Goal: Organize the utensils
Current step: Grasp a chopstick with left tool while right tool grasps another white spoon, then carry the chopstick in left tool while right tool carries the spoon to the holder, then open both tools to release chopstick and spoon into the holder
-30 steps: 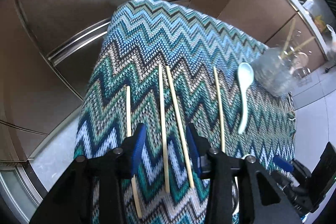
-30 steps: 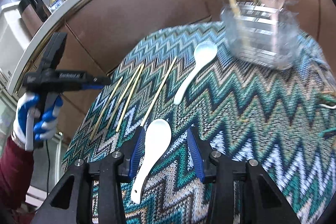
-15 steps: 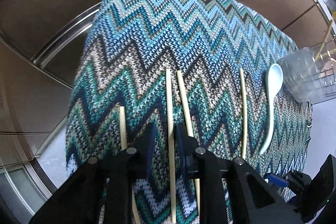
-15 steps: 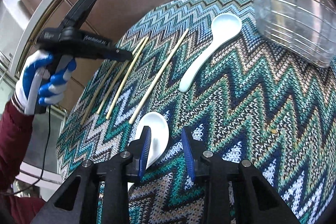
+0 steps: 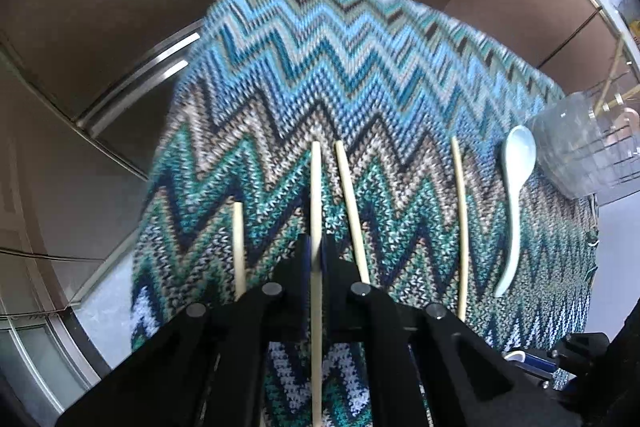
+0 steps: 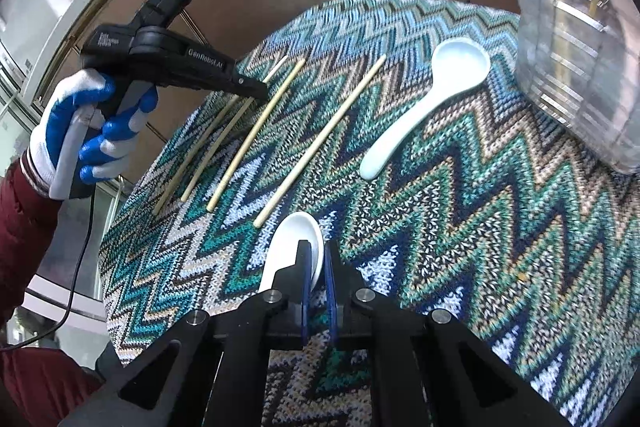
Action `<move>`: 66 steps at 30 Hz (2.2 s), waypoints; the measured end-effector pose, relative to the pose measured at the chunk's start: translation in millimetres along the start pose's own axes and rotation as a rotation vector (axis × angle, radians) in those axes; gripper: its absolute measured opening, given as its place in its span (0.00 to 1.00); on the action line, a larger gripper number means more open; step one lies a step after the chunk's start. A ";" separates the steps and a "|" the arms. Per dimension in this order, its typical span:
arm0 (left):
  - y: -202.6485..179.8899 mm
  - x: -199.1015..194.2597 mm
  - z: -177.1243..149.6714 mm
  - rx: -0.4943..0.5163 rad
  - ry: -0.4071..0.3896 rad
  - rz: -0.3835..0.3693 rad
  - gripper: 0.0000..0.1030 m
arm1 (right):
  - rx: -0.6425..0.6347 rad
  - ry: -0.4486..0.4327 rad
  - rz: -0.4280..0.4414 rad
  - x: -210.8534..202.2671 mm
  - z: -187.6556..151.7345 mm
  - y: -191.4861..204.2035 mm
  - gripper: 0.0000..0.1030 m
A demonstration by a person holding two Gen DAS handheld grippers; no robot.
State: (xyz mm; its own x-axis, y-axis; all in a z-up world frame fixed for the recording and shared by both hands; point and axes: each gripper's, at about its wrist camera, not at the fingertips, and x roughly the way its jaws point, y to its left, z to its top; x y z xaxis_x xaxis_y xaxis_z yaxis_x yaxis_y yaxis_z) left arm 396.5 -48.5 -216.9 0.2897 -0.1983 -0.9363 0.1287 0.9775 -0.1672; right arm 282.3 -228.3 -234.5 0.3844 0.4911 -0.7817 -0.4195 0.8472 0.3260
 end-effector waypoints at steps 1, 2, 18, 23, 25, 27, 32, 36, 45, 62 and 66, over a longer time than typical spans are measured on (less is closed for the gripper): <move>0.6 -7.6 -3.4 -0.002 -0.028 -0.013 0.04 | -0.004 -0.021 -0.011 -6.2 -2.1 2.7 0.06; 1.4 -15.3 -6.7 -0.004 -0.055 -0.014 0.04 | -0.007 -0.033 -0.018 -10.0 -3.5 4.8 0.06; -35.9 -144.7 -35.7 0.061 -0.451 -0.113 0.04 | 0.036 -0.388 -0.257 -131.0 -19.5 13.0 0.05; -78.5 -181.1 -23.2 0.099 -0.560 -0.199 0.04 | 0.065 -0.543 -0.375 -182.6 -4.5 -0.6 0.05; -97.7 -194.1 -16.2 0.113 -0.603 -0.230 0.04 | 0.070 -0.610 -0.444 -202.3 5.4 -6.3 0.05; -120.7 -206.6 -4.2 0.125 -0.650 -0.272 0.04 | 0.077 -0.680 -0.507 -219.6 16.9 -14.0 0.05; -176.2 -224.9 24.9 0.148 -0.780 -0.342 0.04 | 0.084 -0.801 -0.627 -236.9 48.2 -36.1 0.05; -215.1 -217.9 49.2 0.154 -0.830 -0.372 0.04 | 0.078 -0.842 -0.707 -234.6 70.8 -51.0 0.05; -257.3 -136.9 79.4 0.159 -0.847 -0.275 0.04 | 0.083 -0.823 -0.765 -190.7 83.3 -87.1 0.05; -264.6 -86.9 49.3 0.220 -0.917 -0.107 0.11 | 0.115 -0.740 -0.763 -141.8 59.2 -106.5 0.18; -261.8 -97.8 37.9 0.236 -0.934 -0.100 0.17 | 0.112 -0.743 -0.769 -146.4 57.4 -99.0 0.22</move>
State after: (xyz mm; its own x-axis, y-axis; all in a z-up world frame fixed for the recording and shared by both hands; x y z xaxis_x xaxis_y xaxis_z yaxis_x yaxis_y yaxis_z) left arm 370.3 -287.7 -69.9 0.8910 -0.3563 -0.2814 0.3509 0.9337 -0.0712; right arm 314.7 -372.4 -121.7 0.9326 -0.2136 -0.2908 0.2114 0.9766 -0.0393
